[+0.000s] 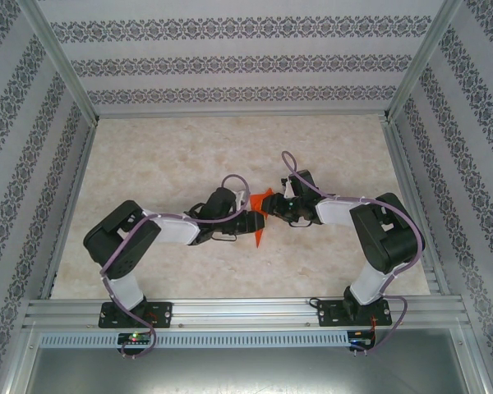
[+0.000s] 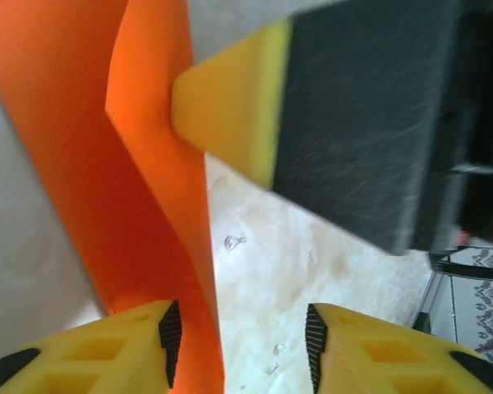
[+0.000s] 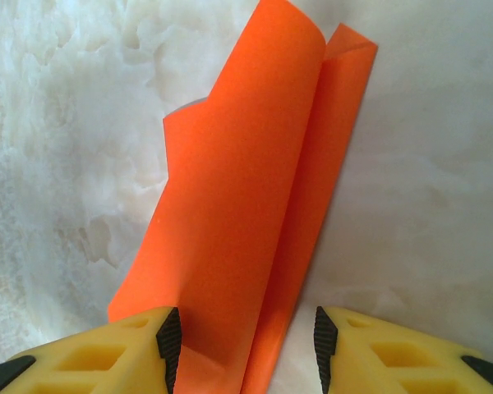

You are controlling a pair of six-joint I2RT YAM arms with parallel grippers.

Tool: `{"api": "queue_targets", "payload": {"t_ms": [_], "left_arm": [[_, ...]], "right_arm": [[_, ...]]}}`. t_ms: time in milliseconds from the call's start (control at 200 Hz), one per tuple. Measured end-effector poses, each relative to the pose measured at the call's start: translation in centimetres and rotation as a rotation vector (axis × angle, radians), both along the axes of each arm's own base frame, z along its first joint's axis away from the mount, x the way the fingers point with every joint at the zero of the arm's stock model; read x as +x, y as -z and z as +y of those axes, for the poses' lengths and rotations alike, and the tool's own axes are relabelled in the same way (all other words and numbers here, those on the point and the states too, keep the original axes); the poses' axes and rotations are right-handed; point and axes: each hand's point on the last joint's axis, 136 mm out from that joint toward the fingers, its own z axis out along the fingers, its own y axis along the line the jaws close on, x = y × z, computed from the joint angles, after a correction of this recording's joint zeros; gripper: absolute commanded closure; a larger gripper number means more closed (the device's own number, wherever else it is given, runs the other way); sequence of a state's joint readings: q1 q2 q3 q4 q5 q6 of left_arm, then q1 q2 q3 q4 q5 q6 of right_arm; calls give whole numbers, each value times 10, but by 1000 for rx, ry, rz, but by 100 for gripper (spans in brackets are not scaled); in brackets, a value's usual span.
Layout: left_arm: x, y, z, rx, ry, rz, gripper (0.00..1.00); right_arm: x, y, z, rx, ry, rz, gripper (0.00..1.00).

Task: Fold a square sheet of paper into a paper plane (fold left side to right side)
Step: Fold the wing for the fifth time at the center of the table.

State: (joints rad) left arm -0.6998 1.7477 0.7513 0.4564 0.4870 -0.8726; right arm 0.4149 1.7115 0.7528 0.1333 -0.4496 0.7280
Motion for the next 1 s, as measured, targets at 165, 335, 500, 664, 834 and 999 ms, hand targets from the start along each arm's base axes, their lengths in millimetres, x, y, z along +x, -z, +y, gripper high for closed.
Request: {"api": "queue_targets", "payload": {"t_ms": [165,335,500,664,834,999], "left_arm": [[14,-8,12,-17,-38,-10,45],[17,-5,15,-19,-42,6,44],[12,12,10,-19,-14,67,52],[12,22,6,-20,2,101,70],[13,19,3,-26,9,95,87],[16,17,2,-27,9,83,91]], "right_arm": [[0,0,0,0,0,0,51],[0,0,0,0,0,0,51],[0,0,0,0,0,1,51],[0,0,0,0,-1,0,51],[0,-1,0,0,0,-1,50],[3,-4,-3,13,10,0,41]]}}
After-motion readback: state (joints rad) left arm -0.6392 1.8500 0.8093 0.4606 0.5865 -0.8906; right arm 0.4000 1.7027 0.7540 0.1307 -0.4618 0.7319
